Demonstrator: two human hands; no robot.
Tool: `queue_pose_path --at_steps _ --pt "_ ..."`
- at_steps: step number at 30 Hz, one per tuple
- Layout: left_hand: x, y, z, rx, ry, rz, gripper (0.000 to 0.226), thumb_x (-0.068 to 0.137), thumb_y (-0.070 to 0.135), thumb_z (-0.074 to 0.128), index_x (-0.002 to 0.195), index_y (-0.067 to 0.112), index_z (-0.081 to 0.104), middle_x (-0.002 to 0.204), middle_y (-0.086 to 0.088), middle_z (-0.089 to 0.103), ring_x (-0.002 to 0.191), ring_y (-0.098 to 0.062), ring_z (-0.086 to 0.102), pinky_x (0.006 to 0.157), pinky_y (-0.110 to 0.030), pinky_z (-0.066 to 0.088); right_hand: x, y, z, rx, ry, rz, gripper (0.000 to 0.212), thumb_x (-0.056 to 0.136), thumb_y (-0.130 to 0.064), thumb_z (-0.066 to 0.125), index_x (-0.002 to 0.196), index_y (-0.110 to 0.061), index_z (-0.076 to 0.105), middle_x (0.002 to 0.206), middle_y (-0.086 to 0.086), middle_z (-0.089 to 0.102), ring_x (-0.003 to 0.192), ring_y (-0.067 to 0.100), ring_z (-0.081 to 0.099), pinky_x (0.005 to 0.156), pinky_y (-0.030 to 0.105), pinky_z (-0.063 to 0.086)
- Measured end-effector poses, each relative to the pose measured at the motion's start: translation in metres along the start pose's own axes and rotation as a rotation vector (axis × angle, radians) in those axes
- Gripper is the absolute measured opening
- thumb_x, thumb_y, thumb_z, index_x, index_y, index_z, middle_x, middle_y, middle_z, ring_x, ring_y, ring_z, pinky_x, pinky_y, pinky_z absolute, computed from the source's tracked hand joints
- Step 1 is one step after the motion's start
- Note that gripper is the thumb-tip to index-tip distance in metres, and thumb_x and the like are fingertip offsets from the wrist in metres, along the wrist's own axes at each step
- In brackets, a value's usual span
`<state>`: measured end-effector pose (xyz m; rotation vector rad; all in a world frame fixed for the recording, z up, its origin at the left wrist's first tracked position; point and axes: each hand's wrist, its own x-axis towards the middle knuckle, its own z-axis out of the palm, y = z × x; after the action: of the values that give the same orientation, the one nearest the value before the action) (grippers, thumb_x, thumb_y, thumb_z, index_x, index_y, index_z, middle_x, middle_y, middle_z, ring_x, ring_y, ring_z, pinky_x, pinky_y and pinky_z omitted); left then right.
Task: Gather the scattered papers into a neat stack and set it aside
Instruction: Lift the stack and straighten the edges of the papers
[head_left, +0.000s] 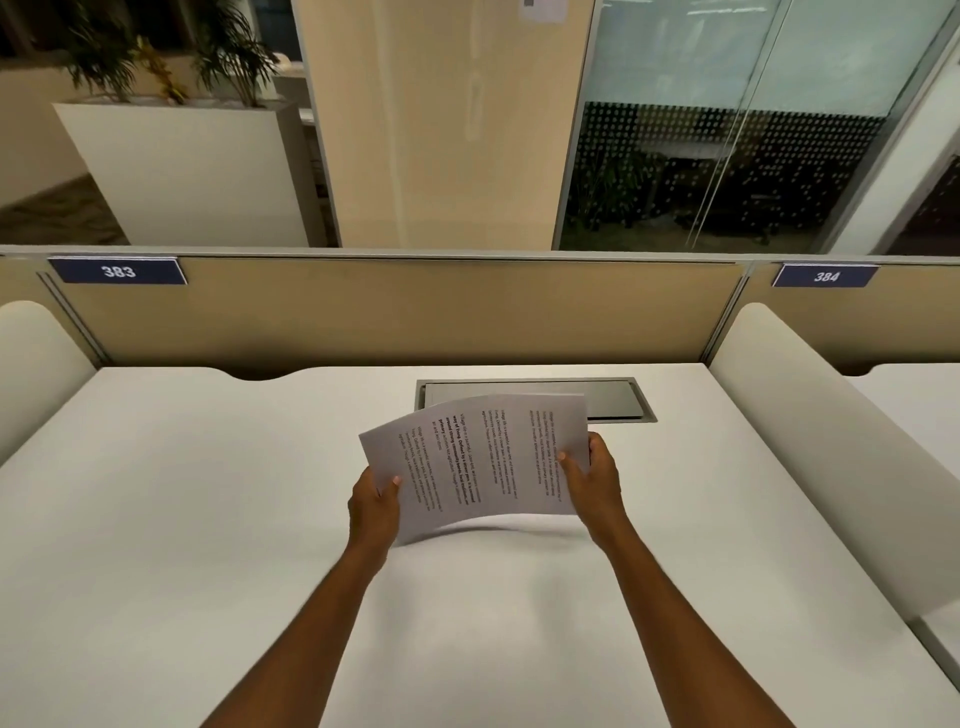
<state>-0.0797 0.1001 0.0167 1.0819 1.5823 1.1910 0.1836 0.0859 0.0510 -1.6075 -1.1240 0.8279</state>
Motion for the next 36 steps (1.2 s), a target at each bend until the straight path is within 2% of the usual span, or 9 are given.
queue_pose_path --at_steps 5,8,13,17,22,27,32,34,36 --pt "-0.003 -0.005 -0.004 0.054 0.054 0.08 0.025 0.101 0.008 0.044 0.124 0.008 0.052 0.109 -0.007 0.06 0.098 -0.027 0.059 0.077 -0.034 0.051 -0.007 0.014 0.01 -0.028 0.006 -0.002 0.026 0.1 -0.012 0.048 0.125 -0.017 0.043 0.11 0.003 0.058 0.098 0.022 0.062 0.075 0.029 0.055" --pt "-0.001 -0.008 -0.008 0.089 0.055 0.112 0.026 0.101 0.008 0.043 0.126 0.007 0.051 0.11 -0.007 0.06 0.098 -0.026 0.059 0.079 -0.036 0.054 -0.01 0.024 0.013 -0.025 0.001 0.006 0.025 0.099 -0.011 0.049 0.121 -0.021 0.043 0.11 0.004 0.058 0.1 0.023 0.062 0.079 0.035 0.058" --pt "0.001 -0.019 -0.012 0.123 0.027 0.114 0.027 0.101 0.008 0.045 0.127 0.007 0.052 0.113 -0.007 0.06 0.102 -0.025 0.058 0.082 -0.036 0.053 -0.017 0.034 0.019 -0.037 0.013 0.048 0.033 0.099 -0.009 0.049 0.131 -0.012 0.041 0.114 0.003 0.056 0.103 0.02 0.056 0.084 0.032 0.053" --pt "0.007 -0.029 -0.016 0.148 -0.017 0.08 0.028 0.099 0.006 0.048 0.126 0.007 0.053 0.118 -0.01 0.062 0.105 -0.027 0.058 0.089 -0.038 0.053 -0.018 0.039 0.021 -0.056 0.005 0.07 0.036 0.099 -0.008 0.049 0.134 -0.01 0.039 0.117 0.004 0.056 0.104 0.018 0.055 0.09 0.036 0.053" --pt "0.01 -0.034 -0.018 0.157 -0.031 0.086 0.029 0.098 0.004 0.048 0.127 0.006 0.053 0.118 -0.009 0.061 0.105 -0.027 0.057 0.094 -0.042 0.053 -0.015 0.04 0.021 -0.09 0.012 0.083 0.032 0.1 -0.007 0.047 0.131 -0.009 0.04 0.116 0.004 0.055 0.102 0.019 0.055 0.09 0.037 0.053" --pt "0.01 -0.029 -0.014 0.141 -0.004 0.108 0.028 0.099 0.003 0.046 0.127 0.006 0.052 0.114 -0.007 0.06 0.102 -0.027 0.057 0.091 -0.042 0.052 -0.012 0.038 0.022 -0.093 0.032 0.066 0.03 0.1 -0.007 0.047 0.129 -0.009 0.042 0.114 0.003 0.055 0.1 0.02 0.056 0.083 0.033 0.053" --pt "0.014 -0.042 -0.018 0.17 -0.026 0.056 0.031 0.099 0.003 0.048 0.129 0.007 0.053 0.122 -0.008 0.061 0.107 -0.026 0.056 0.098 -0.043 0.05 -0.017 0.048 0.025 -0.113 0.013 0.105 0.032 0.1 -0.009 0.046 0.131 -0.012 0.04 0.121 0.007 0.057 0.105 0.019 0.055 0.088 0.037 0.054" --pt "0.015 -0.042 -0.02 0.176 -0.042 0.054 0.031 0.098 0.003 0.048 0.128 0.007 0.054 0.12 -0.008 0.062 0.107 -0.026 0.057 0.096 -0.039 0.051 -0.016 0.047 0.024 -0.121 0.007 0.11 0.031 0.1 -0.008 0.046 0.131 -0.012 0.04 0.12 0.006 0.056 0.104 0.019 0.055 0.086 0.035 0.053" --pt "0.015 -0.038 -0.021 0.18 -0.076 0.086 0.027 0.098 0.003 0.048 0.122 0.011 0.055 0.115 -0.006 0.062 0.105 -0.028 0.06 0.086 -0.034 0.053 -0.013 0.043 0.022 -0.137 0.002 0.115 0.03 0.101 -0.008 0.045 0.13 -0.011 0.041 0.117 0.004 0.055 0.102 0.019 0.055 0.084 0.034 0.053"
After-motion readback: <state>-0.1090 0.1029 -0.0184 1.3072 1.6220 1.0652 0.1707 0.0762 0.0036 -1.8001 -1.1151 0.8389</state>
